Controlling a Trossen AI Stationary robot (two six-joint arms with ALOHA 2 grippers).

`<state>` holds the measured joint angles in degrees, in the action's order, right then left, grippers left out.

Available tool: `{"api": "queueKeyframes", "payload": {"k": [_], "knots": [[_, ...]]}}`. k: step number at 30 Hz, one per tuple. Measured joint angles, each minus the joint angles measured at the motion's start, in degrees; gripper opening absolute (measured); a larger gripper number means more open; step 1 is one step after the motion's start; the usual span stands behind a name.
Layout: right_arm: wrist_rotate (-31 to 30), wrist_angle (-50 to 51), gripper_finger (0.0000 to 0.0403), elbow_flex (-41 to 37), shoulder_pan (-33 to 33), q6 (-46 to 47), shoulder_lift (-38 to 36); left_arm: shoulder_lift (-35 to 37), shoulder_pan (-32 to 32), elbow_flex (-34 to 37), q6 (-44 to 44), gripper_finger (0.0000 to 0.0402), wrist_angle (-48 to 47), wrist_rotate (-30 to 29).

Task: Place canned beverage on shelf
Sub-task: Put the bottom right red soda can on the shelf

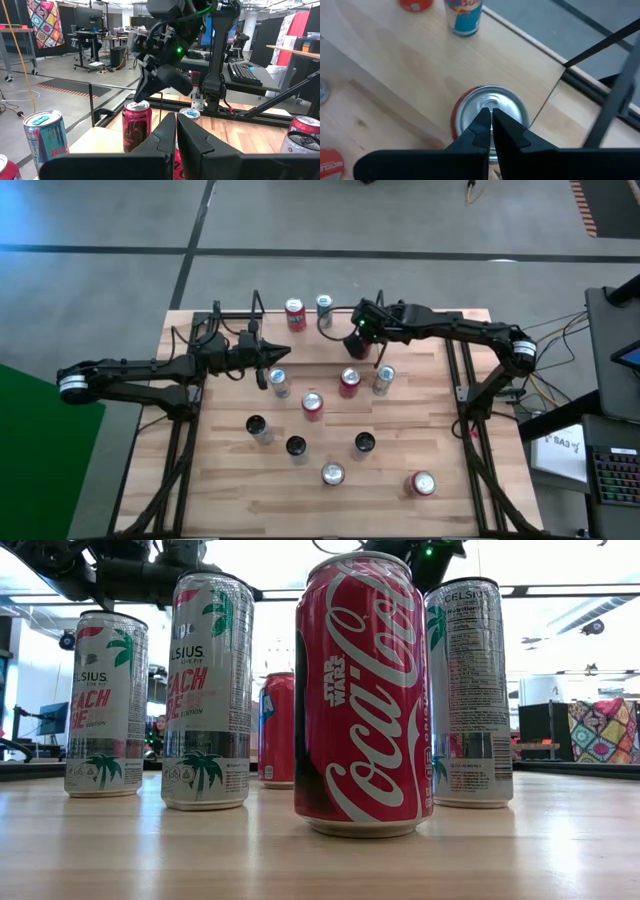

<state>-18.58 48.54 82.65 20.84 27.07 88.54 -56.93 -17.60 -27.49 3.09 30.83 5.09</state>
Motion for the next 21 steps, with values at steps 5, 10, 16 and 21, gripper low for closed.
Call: {"api": "queueKeyframes", "payload": {"k": [5, 10, 16, 21], "knots": [[-1.54, 1.67, 0.0009, 0.00, 0.36, -0.02, -0.17, 0.00, -0.01, 0.00, -0.01, 0.0000, -0.07, -0.01], [-2.43, 3.23, 0.0009, 0.00, 1.04, 0.31, -0.09, 0.00, 0.01, 0.00, 0.00, 0.0000, -0.17, 0.02], [-2.42, 4.20, 0.0009, 0.00, 0.91, 0.56, -0.01, 0.00, 0.00, 0.00, 0.01, 0.0000, -0.15, 0.00], [-2.46, 6.94, 0.0009, 0.00, 0.94, 2.88, -0.01, 0.00, 0.00, 0.00, 0.00, 0.0000, -0.14, 0.01]]}}
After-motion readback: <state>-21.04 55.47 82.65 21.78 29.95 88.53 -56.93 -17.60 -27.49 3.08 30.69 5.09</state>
